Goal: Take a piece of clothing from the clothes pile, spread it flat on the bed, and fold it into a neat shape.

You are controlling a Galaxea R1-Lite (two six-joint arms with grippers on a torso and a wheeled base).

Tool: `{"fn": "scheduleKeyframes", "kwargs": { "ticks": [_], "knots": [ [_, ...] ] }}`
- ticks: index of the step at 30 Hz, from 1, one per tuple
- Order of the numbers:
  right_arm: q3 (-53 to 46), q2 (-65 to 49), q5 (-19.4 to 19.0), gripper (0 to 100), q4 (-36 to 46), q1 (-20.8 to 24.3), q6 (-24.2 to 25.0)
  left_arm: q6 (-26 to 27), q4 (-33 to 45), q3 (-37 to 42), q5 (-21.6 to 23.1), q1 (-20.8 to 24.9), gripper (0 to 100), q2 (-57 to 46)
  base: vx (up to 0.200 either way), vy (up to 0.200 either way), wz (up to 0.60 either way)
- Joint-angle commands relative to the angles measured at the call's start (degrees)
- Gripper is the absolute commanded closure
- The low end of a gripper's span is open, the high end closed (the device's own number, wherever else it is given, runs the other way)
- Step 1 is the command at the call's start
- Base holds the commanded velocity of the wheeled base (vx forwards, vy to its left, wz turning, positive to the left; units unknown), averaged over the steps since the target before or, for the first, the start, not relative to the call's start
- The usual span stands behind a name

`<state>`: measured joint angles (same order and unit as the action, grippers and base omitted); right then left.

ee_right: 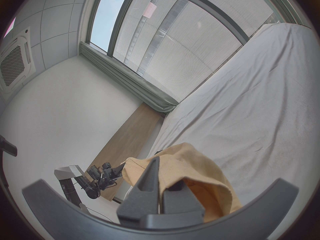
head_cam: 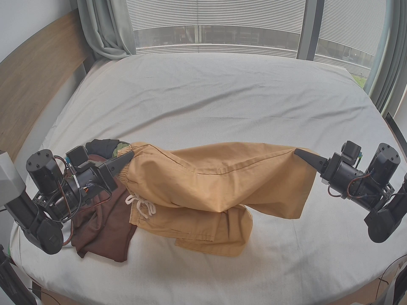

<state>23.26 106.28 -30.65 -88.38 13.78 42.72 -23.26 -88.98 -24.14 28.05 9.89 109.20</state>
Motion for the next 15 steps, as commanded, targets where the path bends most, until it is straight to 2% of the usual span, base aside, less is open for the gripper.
{"fn": "scheduleKeyframes", "kwargs": {
  "ticks": [1,15],
  "knots": [
    [0.38,0.07,-0.2,100,-0.04,-1.12,0.0,-0.03,-0.14,-0.03,0.07,-0.39,100,0.92,0.0,0.0,0.0],
    [2.58,0.6,-1.08,100,-0.04,-5.34,0.17,-0.03,-0.14,-0.03,2.54,-3.03,100,1.36,0.0,0.0,0.0]
  ]
}}
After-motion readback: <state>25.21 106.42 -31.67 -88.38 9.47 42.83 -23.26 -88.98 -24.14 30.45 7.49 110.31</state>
